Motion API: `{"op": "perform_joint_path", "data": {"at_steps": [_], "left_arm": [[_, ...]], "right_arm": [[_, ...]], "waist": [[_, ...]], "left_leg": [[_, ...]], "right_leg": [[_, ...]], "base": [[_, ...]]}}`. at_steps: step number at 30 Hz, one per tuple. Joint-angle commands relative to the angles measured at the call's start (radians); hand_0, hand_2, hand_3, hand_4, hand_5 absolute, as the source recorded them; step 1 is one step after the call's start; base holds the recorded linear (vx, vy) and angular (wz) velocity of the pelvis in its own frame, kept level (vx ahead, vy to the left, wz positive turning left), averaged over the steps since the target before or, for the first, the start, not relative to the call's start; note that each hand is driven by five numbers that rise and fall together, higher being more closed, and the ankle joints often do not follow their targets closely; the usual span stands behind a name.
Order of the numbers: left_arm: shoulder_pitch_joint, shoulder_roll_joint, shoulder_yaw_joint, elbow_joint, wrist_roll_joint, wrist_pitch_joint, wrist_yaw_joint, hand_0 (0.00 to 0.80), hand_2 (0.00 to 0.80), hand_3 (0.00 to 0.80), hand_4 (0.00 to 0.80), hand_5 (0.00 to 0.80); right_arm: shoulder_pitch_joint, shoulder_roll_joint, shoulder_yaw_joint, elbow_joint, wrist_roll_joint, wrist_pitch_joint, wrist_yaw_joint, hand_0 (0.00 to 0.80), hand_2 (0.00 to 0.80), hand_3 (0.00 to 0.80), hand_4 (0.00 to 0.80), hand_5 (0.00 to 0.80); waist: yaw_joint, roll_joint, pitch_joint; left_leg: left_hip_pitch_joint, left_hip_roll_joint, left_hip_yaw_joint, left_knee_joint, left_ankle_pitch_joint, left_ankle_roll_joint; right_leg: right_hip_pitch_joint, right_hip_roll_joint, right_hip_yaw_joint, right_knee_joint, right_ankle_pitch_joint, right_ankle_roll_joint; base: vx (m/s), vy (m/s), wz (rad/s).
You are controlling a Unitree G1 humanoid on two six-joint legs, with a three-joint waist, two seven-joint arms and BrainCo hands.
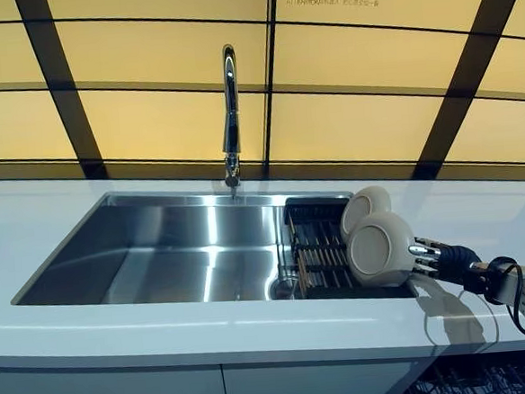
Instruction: Take plates into dishwasher
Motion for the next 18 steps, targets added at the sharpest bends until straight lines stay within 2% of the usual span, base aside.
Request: {"op": "perform_joint_path", "data": {"at_steps": [1,18], "left_arm": [[-0.063,0.026,-0.053,0.033,0.016,-0.026,-0.011,0.0,0.0,0.0,0.0,0.0],[-0.07,0.026,-0.078,0.022,0.009,-0.027,-0.017,0.0,0.0,0.0,0.0,0.0]], "right_arm": [[-0.137,0.008,0.028,0.051,0.051,-0.011,-0.018,0.0,0.0,0.0,0.0,0.0],[-0.201,0.019,0.066,0.093,0.048,-0.001,-0.083,0.0,0.0,0.0,0.0,0.0]], "waist": [[0.049,-0.034,-0.002],[0.063,-0.034,0.004]], "left_leg": [[-0.034,-0.007,-0.003,-0.002,0.027,0.004],[-0.032,-0.009,-0.013,-0.002,0.026,0.008]], "right_leg": [[0.061,-0.057,-0.02,0.004,-0.016,0.057],[0.066,-0.058,-0.023,0.003,-0.016,0.057]], "base": [[0.003,0.011,0.04],[0.0,0.001,0.01]]}}
